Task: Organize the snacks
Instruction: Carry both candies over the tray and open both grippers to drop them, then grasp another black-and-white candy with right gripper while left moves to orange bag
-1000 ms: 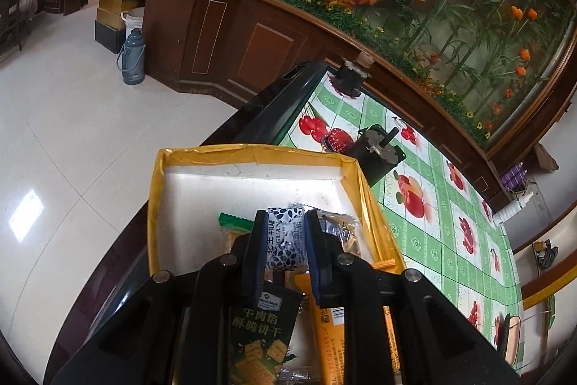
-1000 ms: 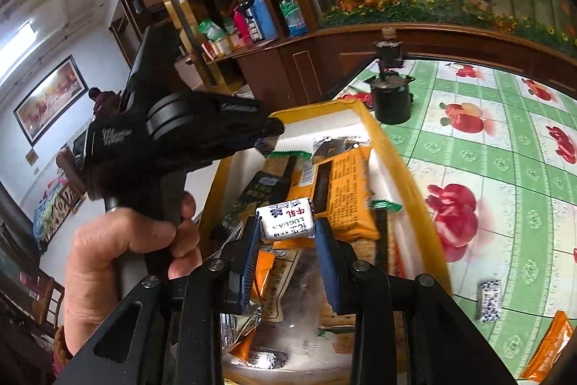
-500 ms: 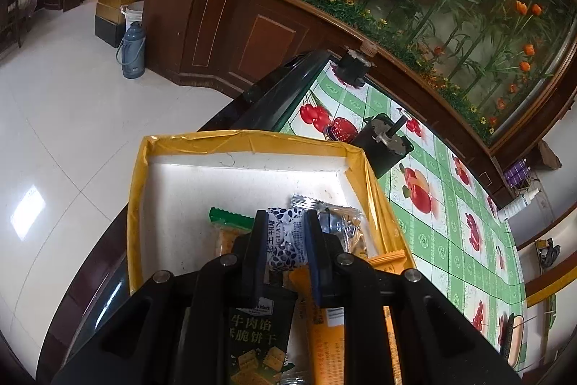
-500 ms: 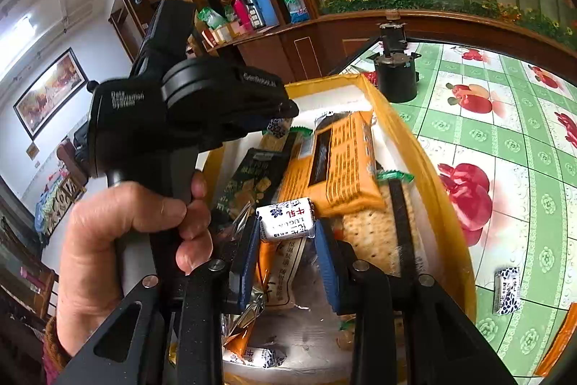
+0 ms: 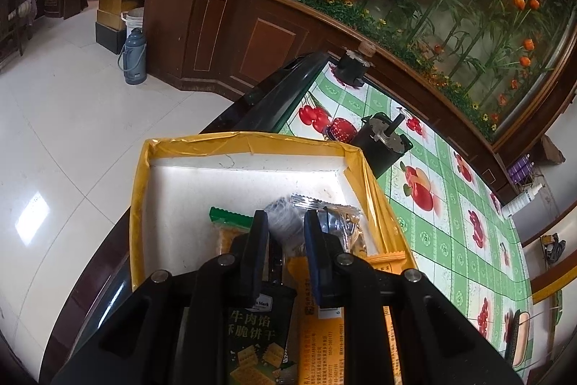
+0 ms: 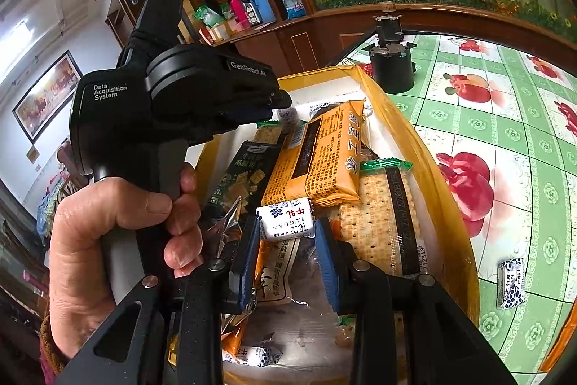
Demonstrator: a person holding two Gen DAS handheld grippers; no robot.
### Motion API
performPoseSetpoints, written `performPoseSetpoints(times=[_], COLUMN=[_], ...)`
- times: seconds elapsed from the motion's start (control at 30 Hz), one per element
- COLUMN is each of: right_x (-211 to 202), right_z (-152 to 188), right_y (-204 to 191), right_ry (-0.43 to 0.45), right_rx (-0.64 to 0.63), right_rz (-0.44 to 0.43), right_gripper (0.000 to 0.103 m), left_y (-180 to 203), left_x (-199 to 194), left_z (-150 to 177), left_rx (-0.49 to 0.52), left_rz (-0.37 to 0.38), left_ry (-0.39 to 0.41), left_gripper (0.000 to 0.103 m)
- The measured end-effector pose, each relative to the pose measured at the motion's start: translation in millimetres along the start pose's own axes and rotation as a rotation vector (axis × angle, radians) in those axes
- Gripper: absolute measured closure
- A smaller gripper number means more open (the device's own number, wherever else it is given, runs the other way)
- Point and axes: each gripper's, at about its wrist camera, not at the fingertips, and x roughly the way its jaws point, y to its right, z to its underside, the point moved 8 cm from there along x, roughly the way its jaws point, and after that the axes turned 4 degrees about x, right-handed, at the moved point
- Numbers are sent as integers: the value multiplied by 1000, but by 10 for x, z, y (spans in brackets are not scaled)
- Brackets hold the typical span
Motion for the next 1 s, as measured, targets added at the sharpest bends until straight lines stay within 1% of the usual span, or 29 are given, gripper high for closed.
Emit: performPoseSetpoints(times=[0.3,0.47,0.5,0.63,0.83,0.9,1.0], right_x=[-19,-28,-25,-33,-64,-81,-117], right_z=[0,2,3,0,-9,-18,-38], right_y=[19,22,21,26,46,50,49], right_ry=[2,2,2,0,-3,-1,6], right_rx=[10,9,9,7,15,17,18], right_rz=[-2,-2,-1,-5,-13,-19,-25], right_gripper=[68,68,68,68,68,68,68], left_y=[5,10,8,4,-29,-27,-24], left_x=[-19,-21,-24,-37,-86,-96,-123], left_z=[-6,-11,-11,-19,-52,-59,-66], left_rx=[-1,3,4,0,-14,-11,-13], left_rz=[-4,-3,-5,-5,-3,-4,0], left_ry=[6,10,10,17,31,33,40], left_gripper=[84,82,80,64,54,52,46])
